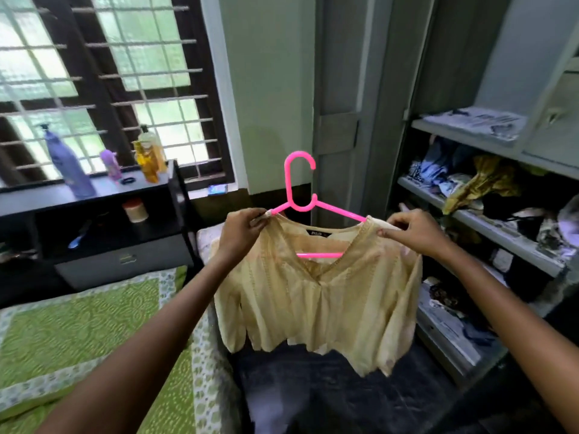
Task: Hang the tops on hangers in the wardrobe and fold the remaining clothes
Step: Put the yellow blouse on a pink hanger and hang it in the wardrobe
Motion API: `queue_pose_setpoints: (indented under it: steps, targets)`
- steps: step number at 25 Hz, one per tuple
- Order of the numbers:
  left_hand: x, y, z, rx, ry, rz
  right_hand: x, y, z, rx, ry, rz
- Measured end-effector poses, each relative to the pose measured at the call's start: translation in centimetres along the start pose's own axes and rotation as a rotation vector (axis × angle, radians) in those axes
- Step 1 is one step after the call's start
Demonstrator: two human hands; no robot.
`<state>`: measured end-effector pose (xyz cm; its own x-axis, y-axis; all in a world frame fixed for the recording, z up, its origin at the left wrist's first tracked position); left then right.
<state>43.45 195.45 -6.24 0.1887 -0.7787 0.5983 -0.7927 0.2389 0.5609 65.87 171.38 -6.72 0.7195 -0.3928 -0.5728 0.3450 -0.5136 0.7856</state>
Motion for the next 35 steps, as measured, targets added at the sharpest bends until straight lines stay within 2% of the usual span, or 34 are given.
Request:
queue_pose_setpoints:
  steps: [9, 18, 24, 28, 35]
  targets:
    - [0.6, -16.8, -17.0, -0.162, -0.116, 0.108, 11.0, 5.9, -8.6, 0.291, -0.307, -0.095]
    - [8.0, -33.5, -31.7, -0.366, -0.452, 0.351, 18.2, 13.9, -12.5, 0.586, -0.389, 0.035]
    - [17.6, -39.7, -37.4, -0.465, -0.673, 0.603, 16.6, 20.0, -9.6, 0.872, -0.494, 0.035]
    - [24.5, -42.9, -38.0, -0.570, -0.750, 0.788, 13.1, 23.0, -5.9, 1.110, -0.515, 0.010]
    - [36.2, -43.3, -36.1, -0.606, -0.816, 0.948, 5.4, 28.8, -1.4, 1.411, -0.606, 0.324]
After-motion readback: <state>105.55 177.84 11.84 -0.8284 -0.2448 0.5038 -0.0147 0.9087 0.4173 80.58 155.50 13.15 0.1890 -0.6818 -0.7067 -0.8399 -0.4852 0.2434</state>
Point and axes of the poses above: each hand's wrist, its own z-axis away from the middle knuckle, its own y-axis out of the back of the hand, x = y × z, the point moved 10 cm from there along -z, towards the middle knuckle, and after that the axes turned 3 degrees about z, right-handed, at the moved point
